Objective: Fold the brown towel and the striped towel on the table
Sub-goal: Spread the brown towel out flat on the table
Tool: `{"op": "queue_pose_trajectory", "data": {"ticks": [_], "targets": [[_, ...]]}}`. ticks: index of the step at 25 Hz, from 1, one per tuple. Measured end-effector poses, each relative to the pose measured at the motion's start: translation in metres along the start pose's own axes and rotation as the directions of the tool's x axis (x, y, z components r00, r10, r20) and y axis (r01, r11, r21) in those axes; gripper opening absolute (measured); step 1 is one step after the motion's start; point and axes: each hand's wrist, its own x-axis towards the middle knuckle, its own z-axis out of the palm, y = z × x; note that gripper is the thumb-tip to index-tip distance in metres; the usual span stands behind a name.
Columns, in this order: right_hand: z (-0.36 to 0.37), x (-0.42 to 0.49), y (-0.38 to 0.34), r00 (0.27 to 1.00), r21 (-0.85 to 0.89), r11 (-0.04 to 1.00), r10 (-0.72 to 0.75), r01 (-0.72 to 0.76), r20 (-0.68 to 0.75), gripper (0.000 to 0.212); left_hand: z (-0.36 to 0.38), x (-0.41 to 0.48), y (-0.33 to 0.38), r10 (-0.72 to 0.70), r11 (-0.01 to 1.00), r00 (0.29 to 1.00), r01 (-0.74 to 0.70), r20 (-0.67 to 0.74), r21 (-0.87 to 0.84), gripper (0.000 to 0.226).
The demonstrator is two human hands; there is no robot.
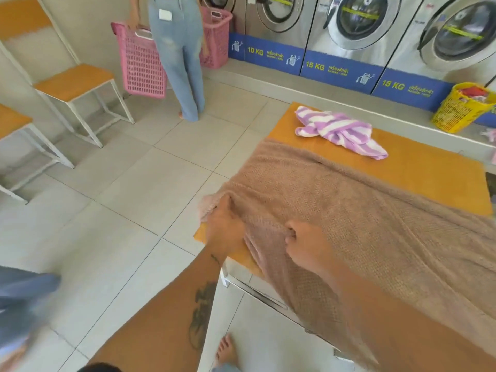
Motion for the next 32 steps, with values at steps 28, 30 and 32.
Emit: {"op": "queue_pose_trajectory", "data": {"ticks": [28, 30, 32], "targets": [[-0.011, -0.014, -0.016, 0.983, 0.484, 0.861, 0.182, -0.155, -0.010, 0.035, -0.058, 0.032, -0.036, 0.673, 0.540, 0.681, -0.719, 0.289, 0.437, 0.025], [-0.009, -0.010, -0.014, 0.991, 0.384, 0.913, 0.132, -0.136, 0.036, 0.026, -0.069, 0.026, -0.036, 0.651, 0.523, 0.703, -0.689, 0.287, 0.502, 0.030], [-0.003, -0.011, -0.011, 0.992, 0.220, 0.971, 0.079, -0.099, 0.097, 0.013, -0.078, 0.018, -0.041, 0.672, 0.496, 0.715, -0.628, 0.194, 0.599, 0.031]]}}
